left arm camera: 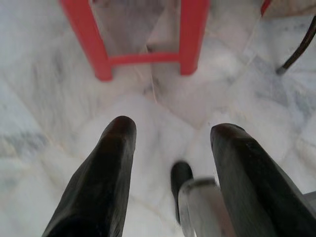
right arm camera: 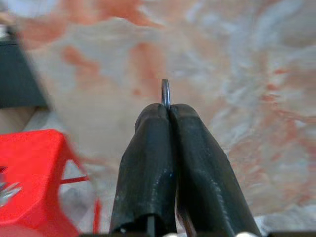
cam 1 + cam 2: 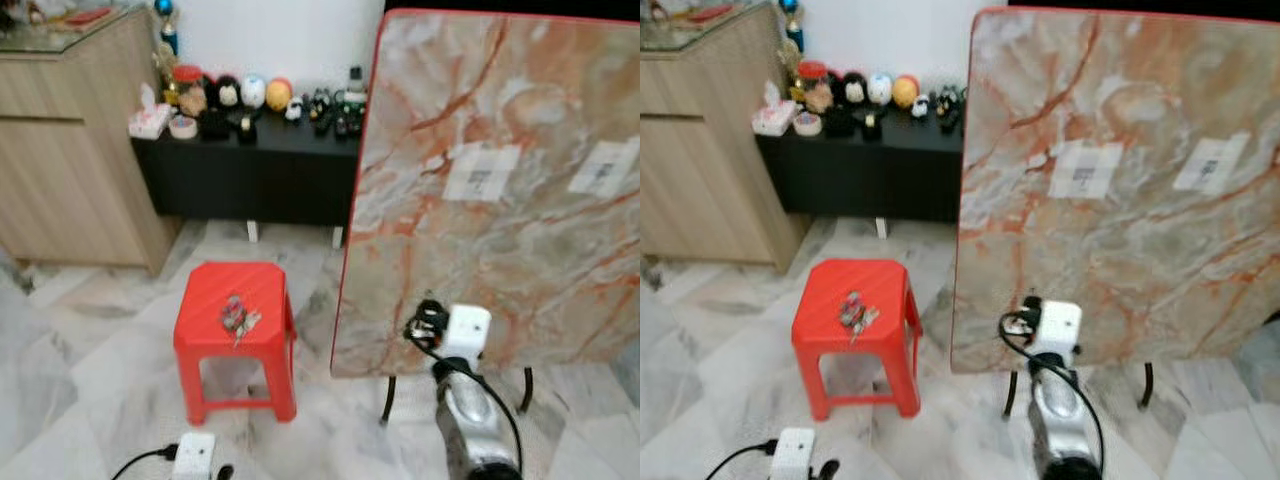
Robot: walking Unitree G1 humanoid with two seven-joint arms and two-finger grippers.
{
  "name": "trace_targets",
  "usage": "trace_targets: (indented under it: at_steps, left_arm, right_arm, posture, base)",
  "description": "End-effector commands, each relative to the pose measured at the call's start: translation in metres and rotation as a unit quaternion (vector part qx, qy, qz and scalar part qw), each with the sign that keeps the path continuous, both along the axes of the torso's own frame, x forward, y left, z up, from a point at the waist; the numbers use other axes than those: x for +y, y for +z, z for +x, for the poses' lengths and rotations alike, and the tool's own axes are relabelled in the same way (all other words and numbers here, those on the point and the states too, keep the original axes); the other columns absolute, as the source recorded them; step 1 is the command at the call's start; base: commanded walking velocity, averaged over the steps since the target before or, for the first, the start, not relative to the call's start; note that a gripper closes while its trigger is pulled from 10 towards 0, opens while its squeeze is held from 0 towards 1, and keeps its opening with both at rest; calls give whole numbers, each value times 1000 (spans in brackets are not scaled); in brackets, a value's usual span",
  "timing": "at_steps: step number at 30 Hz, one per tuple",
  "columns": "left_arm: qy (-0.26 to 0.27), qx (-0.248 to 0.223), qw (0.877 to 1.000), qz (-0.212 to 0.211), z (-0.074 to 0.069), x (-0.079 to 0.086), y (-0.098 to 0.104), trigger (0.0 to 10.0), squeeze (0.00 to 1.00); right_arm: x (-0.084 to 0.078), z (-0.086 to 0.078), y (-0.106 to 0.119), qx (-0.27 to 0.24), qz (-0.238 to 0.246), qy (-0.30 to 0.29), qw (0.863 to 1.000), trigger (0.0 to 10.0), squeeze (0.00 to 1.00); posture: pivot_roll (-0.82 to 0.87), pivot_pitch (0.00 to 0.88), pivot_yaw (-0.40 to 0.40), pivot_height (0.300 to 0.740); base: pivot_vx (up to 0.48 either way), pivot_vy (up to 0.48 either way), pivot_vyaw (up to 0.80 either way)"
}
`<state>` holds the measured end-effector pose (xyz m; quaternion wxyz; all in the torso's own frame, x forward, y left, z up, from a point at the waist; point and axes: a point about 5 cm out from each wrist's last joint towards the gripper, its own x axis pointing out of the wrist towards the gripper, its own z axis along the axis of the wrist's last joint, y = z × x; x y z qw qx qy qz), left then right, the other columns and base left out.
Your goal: Hang keys on a hook
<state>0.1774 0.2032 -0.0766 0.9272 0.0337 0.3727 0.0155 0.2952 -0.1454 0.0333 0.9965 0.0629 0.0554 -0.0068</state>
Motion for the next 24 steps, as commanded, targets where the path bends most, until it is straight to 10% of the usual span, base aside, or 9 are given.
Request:
trace_targets:
  at_steps: [1,24]
  left_arm:
    - [-5,7,1000,-13,-1,-10,-3,10000,0]
    - [-11,15,1000,-14,-4,-11,-4,10000,0]
  right_arm:
    - [-13,0,1,-5,-9,-19,1000,10000,0]
    - [-22,18,28,-54,-15,-54,997,10000,0]
  posture:
    - [67,0,-81,740]
    - [66,0,-81,740]
  base:
    - [270,0,0]
    - [47,0,0]
